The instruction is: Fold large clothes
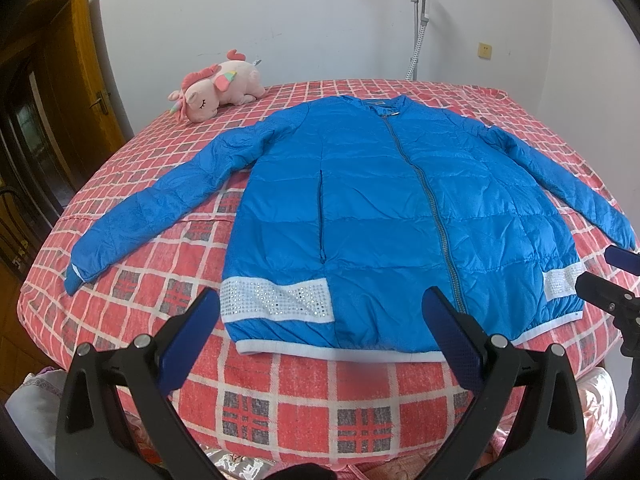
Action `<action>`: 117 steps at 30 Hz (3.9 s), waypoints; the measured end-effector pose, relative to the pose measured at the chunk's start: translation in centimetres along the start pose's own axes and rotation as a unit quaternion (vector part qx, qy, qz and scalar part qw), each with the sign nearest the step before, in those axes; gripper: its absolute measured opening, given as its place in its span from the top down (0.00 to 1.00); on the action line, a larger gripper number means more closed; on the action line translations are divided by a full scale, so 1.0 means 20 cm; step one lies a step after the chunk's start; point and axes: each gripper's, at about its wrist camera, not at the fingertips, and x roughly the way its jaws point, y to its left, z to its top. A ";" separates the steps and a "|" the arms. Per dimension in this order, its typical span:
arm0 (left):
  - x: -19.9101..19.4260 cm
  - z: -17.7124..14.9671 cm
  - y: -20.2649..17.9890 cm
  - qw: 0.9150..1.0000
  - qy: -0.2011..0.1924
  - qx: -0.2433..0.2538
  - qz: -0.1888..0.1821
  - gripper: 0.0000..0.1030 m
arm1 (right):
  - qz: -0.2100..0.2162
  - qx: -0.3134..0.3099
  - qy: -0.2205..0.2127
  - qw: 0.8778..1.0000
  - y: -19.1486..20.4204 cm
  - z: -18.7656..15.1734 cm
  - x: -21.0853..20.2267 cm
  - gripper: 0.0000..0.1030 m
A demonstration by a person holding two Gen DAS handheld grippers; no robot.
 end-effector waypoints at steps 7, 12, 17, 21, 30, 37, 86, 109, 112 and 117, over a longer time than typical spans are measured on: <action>0.00 0.01 0.03 1.000 -0.001 -0.001 0.003 0.03 | 0.000 0.000 0.000 1.000 0.00 0.00 0.01 0.04; 0.00 0.00 0.06 1.000 -0.002 -0.001 0.005 0.03 | 0.000 0.000 0.000 1.000 0.00 0.00 0.01 0.04; 0.00 0.01 0.05 1.000 -0.001 0.000 0.005 0.03 | 0.000 -0.001 0.000 1.000 0.00 0.00 0.01 0.04; 0.00 0.01 0.05 1.000 -0.001 0.000 0.006 0.03 | 0.000 0.000 0.000 1.000 -0.01 0.00 0.02 0.04; 0.11 0.07 -0.03 1.000 0.009 0.025 -0.014 0.03 | -0.028 0.017 -0.011 0.999 -0.18 0.06 0.03 0.04; 0.38 0.21 -0.17 0.995 0.067 0.069 -0.038 0.03 | -0.075 0.123 0.017 0.989 -0.71 0.12 0.10 0.04; 0.97 0.86 -0.39 0.993 0.068 0.036 -0.085 0.29 | 0.020 0.207 -0.013 0.978 -1.13 0.93 0.57 0.74; 1.20 1.00 -0.62 0.971 0.136 0.047 -0.192 0.14 | 0.088 0.167 -0.038 0.981 -1.04 0.99 0.81 0.52; 1.32 1.02 -0.73 0.963 0.164 0.046 -0.207 0.17 | 0.072 0.180 -0.028 0.981 -1.14 0.96 0.86 0.52; 1.42 1.02 -0.86 0.962 0.160 0.048 -0.216 0.64 | 0.074 0.196 -0.042 0.977 -1.22 0.94 0.84 0.52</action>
